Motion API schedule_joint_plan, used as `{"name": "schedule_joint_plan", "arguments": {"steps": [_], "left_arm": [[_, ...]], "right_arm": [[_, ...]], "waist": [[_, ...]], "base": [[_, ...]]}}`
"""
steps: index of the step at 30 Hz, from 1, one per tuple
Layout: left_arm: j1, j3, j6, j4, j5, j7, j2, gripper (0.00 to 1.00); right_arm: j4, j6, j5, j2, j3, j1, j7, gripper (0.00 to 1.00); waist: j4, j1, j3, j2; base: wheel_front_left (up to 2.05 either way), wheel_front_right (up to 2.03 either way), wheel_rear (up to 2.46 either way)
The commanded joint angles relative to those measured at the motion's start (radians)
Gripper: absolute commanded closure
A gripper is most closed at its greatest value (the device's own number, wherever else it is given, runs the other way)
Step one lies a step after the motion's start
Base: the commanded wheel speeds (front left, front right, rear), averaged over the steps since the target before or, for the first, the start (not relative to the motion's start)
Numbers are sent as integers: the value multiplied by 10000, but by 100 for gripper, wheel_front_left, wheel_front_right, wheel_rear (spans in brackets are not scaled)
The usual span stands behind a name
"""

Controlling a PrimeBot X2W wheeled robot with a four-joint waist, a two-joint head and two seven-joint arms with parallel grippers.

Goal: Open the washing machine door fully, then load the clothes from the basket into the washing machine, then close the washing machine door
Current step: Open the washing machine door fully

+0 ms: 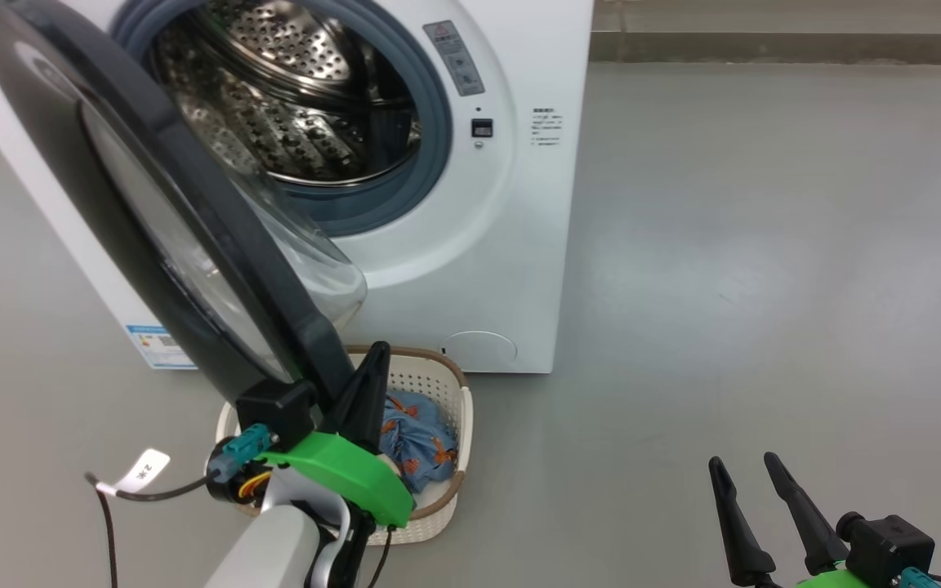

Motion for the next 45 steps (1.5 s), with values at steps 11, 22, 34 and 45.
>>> {"name": "schedule_joint_plan", "arguments": {"steps": [11, 22, 34, 45], "left_arm": [[-43, 278, 17, -182, 33, -63, 321, 100], [156, 45, -44, -241, 172, -63, 321, 100], [194, -290, 12, -196, 100, -10, 333, 100], [313, -355, 111, -281, 38, 62, 432, 100]], "right_arm": [[-179, 17, 101, -54, 305, -329, -118, 0], [-75, 17, 248, -54, 383, -336, -169, 0], [72, 17, 404, -54, 471, -381, -255, 0], [147, 17, 487, -54, 481, -436, -297, 0]], "waist": [[1038, 0, -103, -1], [1905, 0, -194, -1], [2760, 0, -187, -1], [3385, 0, -253, -1]], "base": [[0, 0, 0], [0, 0, 0], [0, 0, 0], [0, 0, 0]]}}
